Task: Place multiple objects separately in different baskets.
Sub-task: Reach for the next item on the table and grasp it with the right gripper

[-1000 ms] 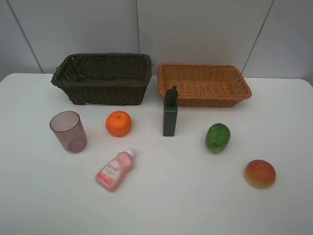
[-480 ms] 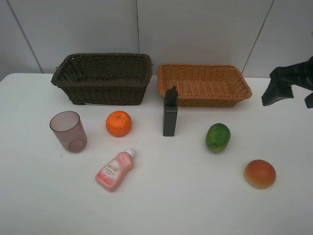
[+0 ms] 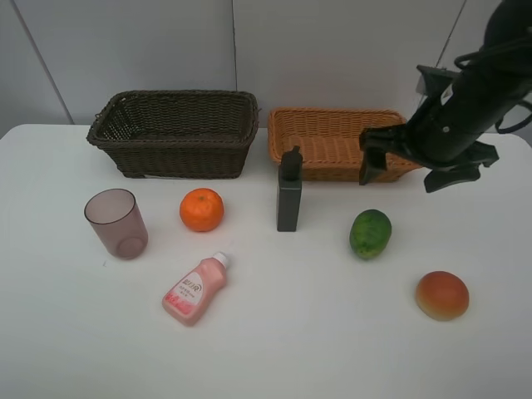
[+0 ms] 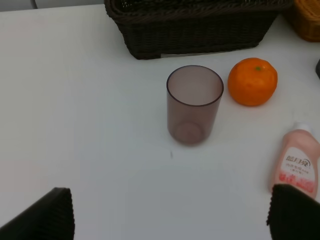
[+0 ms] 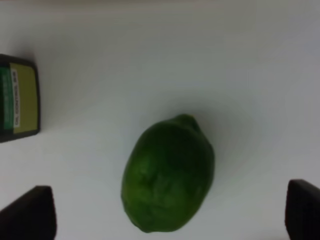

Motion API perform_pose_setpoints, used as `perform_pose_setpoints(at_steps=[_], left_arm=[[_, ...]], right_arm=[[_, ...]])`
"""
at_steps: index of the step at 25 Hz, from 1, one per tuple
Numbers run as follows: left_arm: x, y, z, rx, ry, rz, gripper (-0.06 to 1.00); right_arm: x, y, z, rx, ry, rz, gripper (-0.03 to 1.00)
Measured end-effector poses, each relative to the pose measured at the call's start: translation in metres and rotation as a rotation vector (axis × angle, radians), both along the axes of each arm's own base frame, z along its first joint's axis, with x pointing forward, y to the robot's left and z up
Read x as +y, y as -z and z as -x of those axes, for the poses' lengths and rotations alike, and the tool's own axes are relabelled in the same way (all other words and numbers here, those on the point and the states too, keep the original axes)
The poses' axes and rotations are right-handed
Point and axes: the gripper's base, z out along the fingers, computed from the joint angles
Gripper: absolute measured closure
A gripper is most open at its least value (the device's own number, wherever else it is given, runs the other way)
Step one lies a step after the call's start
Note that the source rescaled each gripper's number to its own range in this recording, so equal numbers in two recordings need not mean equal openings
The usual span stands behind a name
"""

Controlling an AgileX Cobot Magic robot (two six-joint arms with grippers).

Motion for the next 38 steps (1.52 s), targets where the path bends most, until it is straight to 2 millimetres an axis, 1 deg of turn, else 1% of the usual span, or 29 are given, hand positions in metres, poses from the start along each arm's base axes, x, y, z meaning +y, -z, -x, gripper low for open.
perform_pose_setpoints(at_steps=[3, 9, 10, 15, 21, 22, 28, 32, 34, 35, 38], left_arm=[[0.000, 0.000, 0.000, 0.000, 0.000, 0.000, -0.06], [0.000, 0.000, 0.000, 0.000, 0.000, 0.000, -0.06], [0.000, 0.000, 0.000, 0.000, 0.000, 0.000, -0.06], [0.000, 0.000, 0.000, 0.000, 0.000, 0.000, -0.06], [0.000, 0.000, 0.000, 0.000, 0.000, 0.000, -0.06], [0.000, 0.000, 0.000, 0.000, 0.000, 0.000, -0.06], [0.000, 0.000, 0.000, 0.000, 0.000, 0.000, -0.06], [0.000, 0.000, 0.000, 0.000, 0.000, 0.000, -0.06], [0.000, 0.000, 0.000, 0.000, 0.000, 0.000, -0.06], [0.000, 0.000, 0.000, 0.000, 0.000, 0.000, -0.06], [0.000, 0.000, 0.000, 0.000, 0.000, 0.000, -0.06]], right_arm=[[0.007, 0.016, -0.006, 0.021, 0.032, -0.010, -0.02], [0.009, 0.040, -0.014, 0.056, 0.097, 0.001, -0.02], [0.009, 0.040, -0.014, 0.056, 0.097, 0.001, -0.02], [0.009, 0.058, -0.018, 0.090, 0.122, 0.028, -0.03], [0.016, 0.079, -0.018, 0.140, 0.104, 0.048, -0.03], [0.017, 0.085, -0.018, 0.155, 0.104, 0.054, -0.03], [0.017, 0.101, -0.019, 0.196, 0.106, 0.073, -0.03], [0.017, 0.106, -0.019, 0.211, 0.107, 0.079, -0.02], [0.017, 0.106, -0.019, 0.211, 0.107, 0.080, 0.05], [0.017, 0.106, -0.019, 0.211, 0.107, 0.080, 0.13], [0.017, 0.106, -0.019, 0.211, 0.104, 0.080, 0.52]])
